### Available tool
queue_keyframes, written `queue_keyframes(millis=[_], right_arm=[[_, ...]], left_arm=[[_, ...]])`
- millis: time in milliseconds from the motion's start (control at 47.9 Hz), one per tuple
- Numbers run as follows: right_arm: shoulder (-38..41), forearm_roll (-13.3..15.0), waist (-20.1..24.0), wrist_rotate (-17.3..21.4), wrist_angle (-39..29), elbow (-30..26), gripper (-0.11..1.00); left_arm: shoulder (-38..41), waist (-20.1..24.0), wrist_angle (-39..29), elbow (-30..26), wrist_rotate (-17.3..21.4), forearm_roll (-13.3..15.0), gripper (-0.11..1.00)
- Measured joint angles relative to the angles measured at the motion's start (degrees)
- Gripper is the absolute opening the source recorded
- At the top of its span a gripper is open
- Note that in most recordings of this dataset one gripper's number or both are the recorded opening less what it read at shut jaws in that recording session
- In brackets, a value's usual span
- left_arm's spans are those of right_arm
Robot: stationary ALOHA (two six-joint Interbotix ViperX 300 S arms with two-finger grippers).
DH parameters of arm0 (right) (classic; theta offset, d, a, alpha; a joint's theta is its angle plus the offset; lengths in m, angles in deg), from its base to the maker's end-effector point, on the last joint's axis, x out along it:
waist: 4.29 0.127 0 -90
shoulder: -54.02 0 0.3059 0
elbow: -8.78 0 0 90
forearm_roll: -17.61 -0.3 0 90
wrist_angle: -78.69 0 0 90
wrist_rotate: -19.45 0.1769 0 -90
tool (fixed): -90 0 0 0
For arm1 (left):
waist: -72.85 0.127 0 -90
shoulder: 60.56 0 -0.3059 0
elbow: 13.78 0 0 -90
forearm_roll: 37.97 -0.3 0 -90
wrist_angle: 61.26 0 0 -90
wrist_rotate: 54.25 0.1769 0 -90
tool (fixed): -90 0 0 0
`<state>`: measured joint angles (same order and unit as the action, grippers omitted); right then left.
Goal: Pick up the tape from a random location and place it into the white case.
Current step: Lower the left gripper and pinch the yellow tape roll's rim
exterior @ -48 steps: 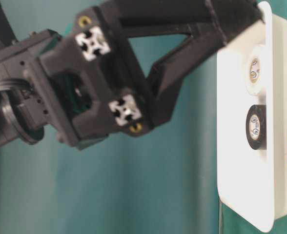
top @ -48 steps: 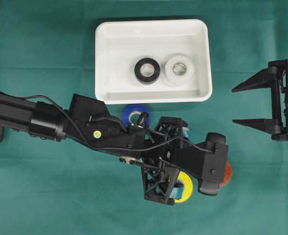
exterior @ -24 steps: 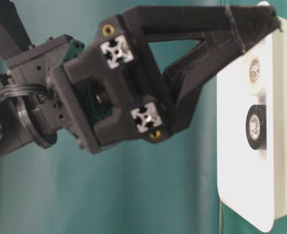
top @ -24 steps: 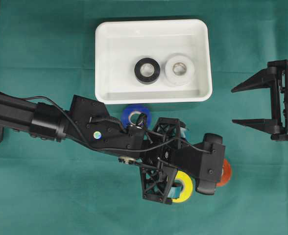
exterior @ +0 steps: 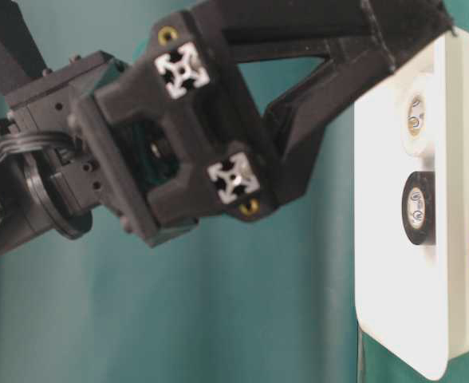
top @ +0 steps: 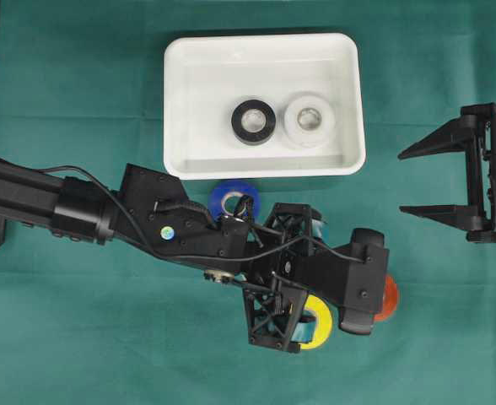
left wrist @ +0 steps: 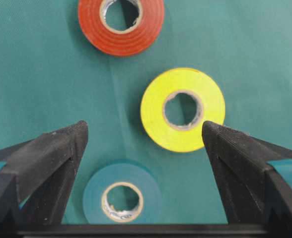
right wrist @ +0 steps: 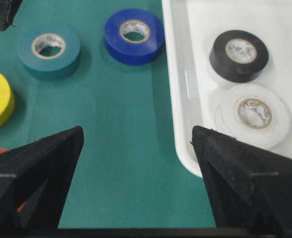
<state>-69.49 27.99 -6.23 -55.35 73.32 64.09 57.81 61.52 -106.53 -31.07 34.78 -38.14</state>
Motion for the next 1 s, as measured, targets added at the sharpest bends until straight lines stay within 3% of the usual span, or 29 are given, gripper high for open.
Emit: queue_keyframes(millis=[1003], right_arm=[[0.88,0.0,0.0,0.0,0.0,-0.09,0.87]], left_arm=[[10.81,-0.79,8.53,2.99,-1.41,-0.09,0.98]])
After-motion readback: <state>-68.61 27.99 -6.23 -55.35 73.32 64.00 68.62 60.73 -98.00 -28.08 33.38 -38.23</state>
